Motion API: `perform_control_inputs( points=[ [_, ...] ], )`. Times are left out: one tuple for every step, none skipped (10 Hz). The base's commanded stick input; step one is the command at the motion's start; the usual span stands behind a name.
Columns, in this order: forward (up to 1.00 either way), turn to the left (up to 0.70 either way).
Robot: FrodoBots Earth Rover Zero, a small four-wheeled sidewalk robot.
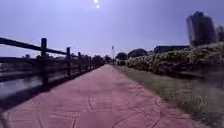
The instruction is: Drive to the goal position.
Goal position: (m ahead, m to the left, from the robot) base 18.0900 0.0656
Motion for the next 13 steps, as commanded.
perform_control_inputs(
  points=[
    [1.0,0.01],
    [1.0,0.01],
    [1.0,0.01],
    [1.0,0.01],
    [1.0,0.01],
    [1.0,0.01],
    [1.0,0.01],
    [1.0,0.01],
    [1.0,0.01],
    [1.0,0.01],
    [1.0,0.04],
    [1.0,0.1],
    [1.0,0.19]
  ],
)
